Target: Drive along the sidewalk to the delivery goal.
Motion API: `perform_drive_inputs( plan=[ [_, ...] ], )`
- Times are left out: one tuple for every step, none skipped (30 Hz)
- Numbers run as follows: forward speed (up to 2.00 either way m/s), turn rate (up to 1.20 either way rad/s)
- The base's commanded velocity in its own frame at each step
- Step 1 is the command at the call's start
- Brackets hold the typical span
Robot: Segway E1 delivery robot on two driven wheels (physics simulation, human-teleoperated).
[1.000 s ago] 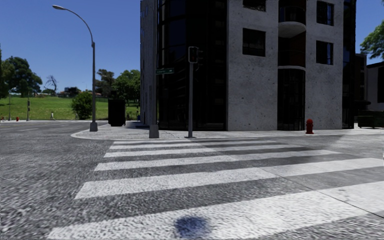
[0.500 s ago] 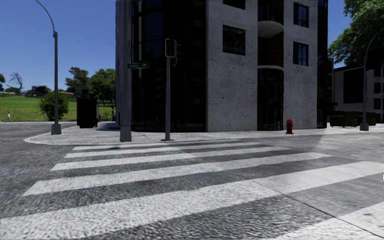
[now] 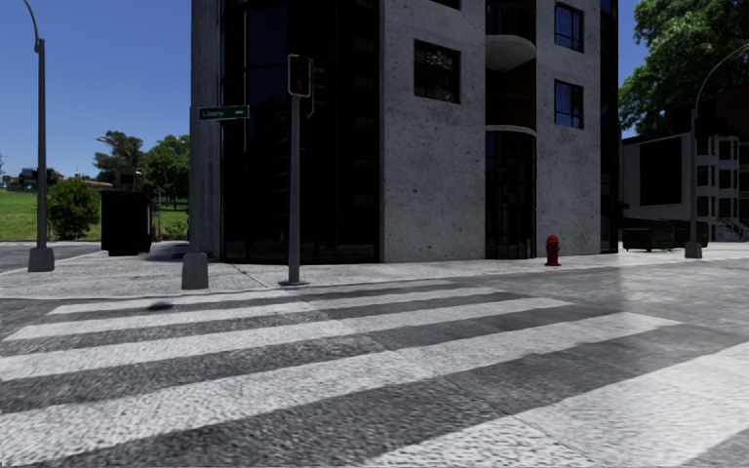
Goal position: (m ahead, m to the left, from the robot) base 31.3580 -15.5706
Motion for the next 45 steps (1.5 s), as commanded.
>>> perform_drive_inputs(
  plan=[
    [2.00, 0.00],
    [2.00, 0.00],
    [2.00, 0.00],
    [2.00, 0.00],
    [2.00, 0.00],
    [2.00, 0.00],
    [2.00, 0.00],
    [2.00, 0.00],
    [2.00, 0.00],
    [2.00, 0.00],
    [2.00, 0.00],
    [2.00, 0.00],
    [2.00, 0.00],
    [2.00, 0.00],
    [2.00, 0.00],
    [2.00, 0.00],
    [2.00, 0.00],
    [2.00, 0.00],
    [2.00, 0.00],
    [2.00, 0.00],
    [2.00, 0.00],
    [2.00, 0.00],
    [2.00, 0.00],
    [2.00, 0.00],
    [2.00, 0.00],
    [2.00, 0.00],
    [2.00, 0.00],
    [2.00, 0.00],
    [2.00, 0.00],
    [2.00, 0.00],
    [2.00, 0.00],
    [2.00, 0.00],
    [2.00, 0.00],
    [2.00, 0.00],
    [2.00, 0.00],
    [2.00, 0.00],
    [2.00, 0.00],
    [2.00, 0.00],
    [2.00, 0.00],
    [2.00, 0.00],
    [2.00, 0.00],
    [2.00, 0.00],
    [2.00, 0.00],
    [2.00, 0.00],
    [2.00, 0.00]
  ],
)
